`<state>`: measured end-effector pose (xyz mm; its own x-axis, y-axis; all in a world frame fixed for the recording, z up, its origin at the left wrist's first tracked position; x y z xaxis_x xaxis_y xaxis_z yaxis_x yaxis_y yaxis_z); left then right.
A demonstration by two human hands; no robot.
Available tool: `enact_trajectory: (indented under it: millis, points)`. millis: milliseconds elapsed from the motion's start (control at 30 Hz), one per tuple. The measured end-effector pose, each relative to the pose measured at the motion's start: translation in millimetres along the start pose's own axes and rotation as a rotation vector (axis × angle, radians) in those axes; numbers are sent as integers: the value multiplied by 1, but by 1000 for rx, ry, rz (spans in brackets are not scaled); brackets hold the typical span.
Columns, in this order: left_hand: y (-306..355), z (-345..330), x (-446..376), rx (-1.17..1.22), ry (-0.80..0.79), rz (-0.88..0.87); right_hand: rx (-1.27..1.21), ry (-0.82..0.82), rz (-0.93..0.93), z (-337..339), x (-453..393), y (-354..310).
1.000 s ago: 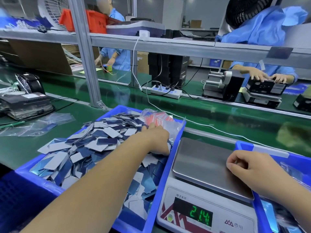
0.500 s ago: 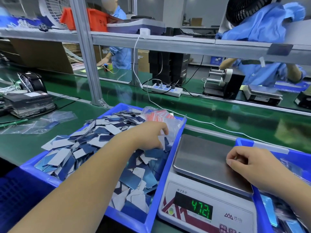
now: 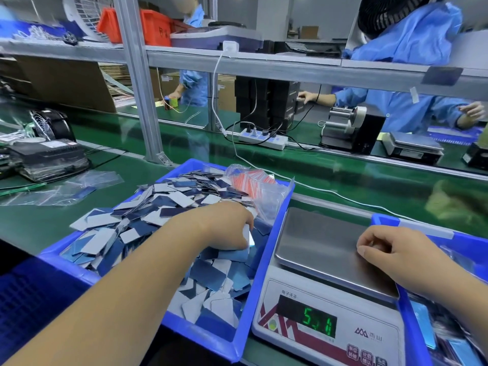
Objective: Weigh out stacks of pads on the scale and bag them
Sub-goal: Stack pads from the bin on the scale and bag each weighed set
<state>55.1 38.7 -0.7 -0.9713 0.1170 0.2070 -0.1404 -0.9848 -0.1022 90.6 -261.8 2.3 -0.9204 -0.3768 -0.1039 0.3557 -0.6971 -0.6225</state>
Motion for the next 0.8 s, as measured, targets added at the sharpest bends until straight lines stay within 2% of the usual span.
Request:
enact_trajectory:
  millis: [233, 500, 800]
  points:
    - [6, -4, 3, -57, -91, -7, -14, -14, -18, 0, 0, 0]
    - [3, -1, -5, 46, -161, 76, -23, -26, -25, 0, 2, -1]
    - [9, 3, -9, 60, -174, 3, 4, -46, 13, 0, 1, -1]
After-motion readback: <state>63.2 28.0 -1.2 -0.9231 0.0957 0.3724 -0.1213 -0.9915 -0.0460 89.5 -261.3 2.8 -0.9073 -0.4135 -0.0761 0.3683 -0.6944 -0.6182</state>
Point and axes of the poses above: each hand's wrist, its own x-axis away from the middle knuckle, its own z-axis out of the back of the hand, y = z × x, the point moved 4 cm from there along -x, towards the middle knuckle, and after that the axes turned 15 degrees about -x, right-handed, at the moved point
